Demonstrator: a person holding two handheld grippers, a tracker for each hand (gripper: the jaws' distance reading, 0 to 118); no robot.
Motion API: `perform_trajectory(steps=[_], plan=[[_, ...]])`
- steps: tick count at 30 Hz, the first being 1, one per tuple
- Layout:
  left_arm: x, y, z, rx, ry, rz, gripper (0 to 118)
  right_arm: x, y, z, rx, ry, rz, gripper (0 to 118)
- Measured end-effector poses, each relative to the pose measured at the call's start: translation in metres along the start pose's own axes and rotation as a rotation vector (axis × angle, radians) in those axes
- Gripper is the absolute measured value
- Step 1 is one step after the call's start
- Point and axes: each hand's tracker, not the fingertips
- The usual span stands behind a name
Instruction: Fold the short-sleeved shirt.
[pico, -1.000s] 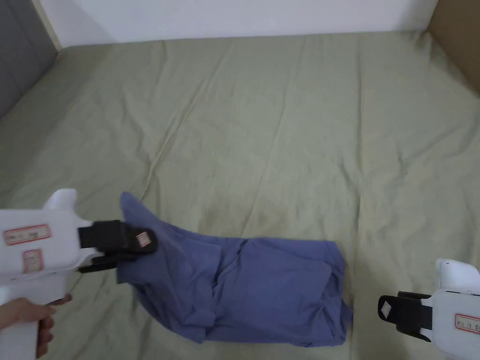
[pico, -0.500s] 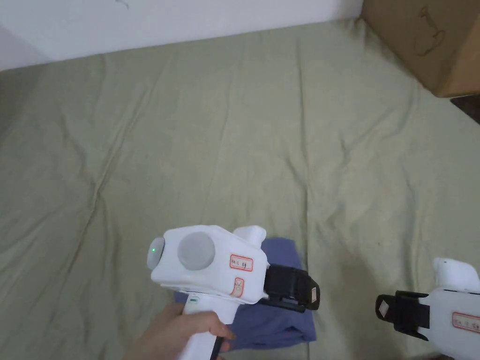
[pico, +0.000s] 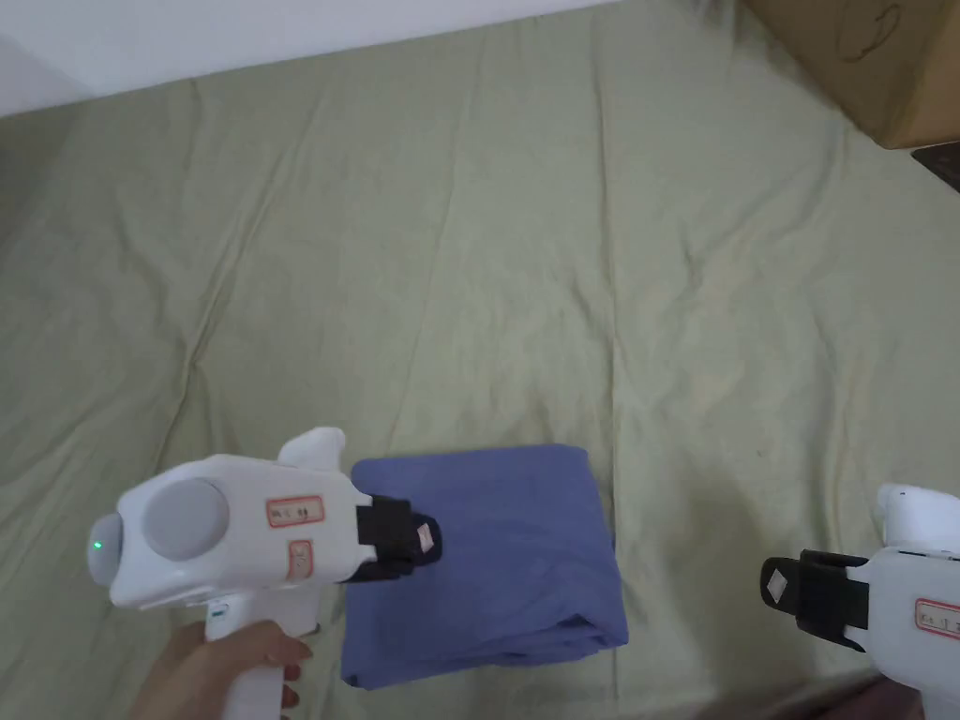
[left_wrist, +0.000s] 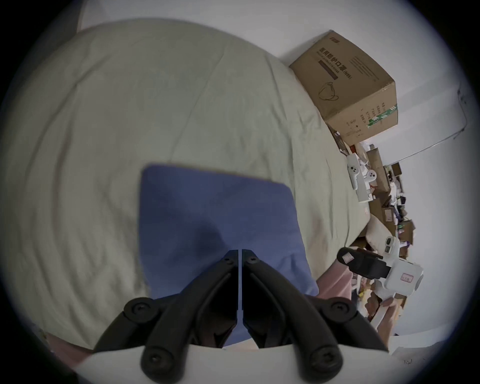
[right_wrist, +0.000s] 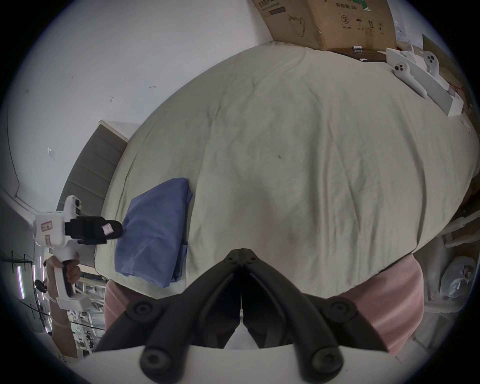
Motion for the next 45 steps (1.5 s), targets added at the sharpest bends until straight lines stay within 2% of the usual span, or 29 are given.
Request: perform_trajectory(steps=[4, 7, 11, 14, 17, 20, 24, 26, 28, 33, 37, 39, 40, 41, 42, 43, 44, 45], plan=[[0.031, -0.012, -0.046, -0.079, -0.057, -0.063, 2, -0.004, -0.001, -0.003, -0.011, -0.008, 0.021, 0], [0.064, -0.014, -0.071, -0.102, -0.023, -0.145, 2, -0.002, -0.002, 0.0, -0.009, -0.002, 0.022, 0], [0.093, -0.021, -0.109, -0.174, -0.068, -0.155, 0, 0.003, -0.004, 0.0, -0.019, -0.002, 0.001, 0], [0.11, -0.032, -0.123, -0.199, -0.089, -0.222, 0, 0.004, -0.007, 0.0, -0.023, -0.028, 0.01, 0], [0.112, -0.04, -0.133, -0.24, -0.104, -0.195, 0, 0.004, -0.009, 0.004, -0.026, -0.025, 0.008, 0], [0.111, -0.043, -0.112, -0.216, -0.145, -0.203, 0, 0.001, -0.008, 0.01, -0.021, -0.034, 0.018, 0], [0.082, -0.022, -0.041, -0.034, -0.248, -0.148, 0, -0.011, 0.002, 0.013, -0.014, -0.033, 0.041, 0], [0.053, -0.015, -0.005, 0.061, -0.244, -0.103, 0, -0.024, 0.009, 0.014, -0.006, -0.023, 0.077, 0], [0.018, -0.017, 0.033, 0.153, -0.181, -0.039, 0, -0.042, 0.015, 0.013, 0.006, 0.007, 0.119, 0], [-0.086, -0.048, 0.065, 0.209, -0.131, 0.209, 0, -0.104, 0.032, -0.011, -0.011, 0.084, 0.254, 0], [-0.121, -0.07, 0.068, 0.203, -0.136, 0.242, 0, -0.152, 0.036, -0.05, -0.072, 0.097, 0.339, 0], [-0.134, -0.078, 0.064, 0.219, -0.203, 0.306, 0, -0.163, 0.035, -0.089, -0.134, 0.025, 0.361, 0], [-0.137, -0.079, 0.062, 0.219, -0.227, 0.326, 5, -0.164, 0.032, -0.103, -0.154, 0.012, 0.373, 0], [-0.141, -0.081, 0.059, 0.223, -0.246, 0.342, 16, -0.163, 0.028, -0.121, -0.187, -0.01, 0.374, 0], [-0.144, -0.081, 0.055, 0.215, -0.255, 0.34, 32, -0.16, 0.023, -0.136, -0.215, -0.036, 0.358, 0], [-0.144, -0.079, 0.052, 0.204, -0.259, 0.343, 66, -0.156, 0.02, -0.143, -0.211, -0.019, 0.365, 0], [-0.133, -0.076, 0.049, 0.188, -0.27, 0.337, 89, -0.154, 0.02, -0.142, -0.212, -0.023, 0.344, 0], [-0.132, -0.073, 0.044, 0.161, -0.31, 0.313, 103, -0.154, 0.025, -0.133, -0.19, -0.011, 0.286, 0]])
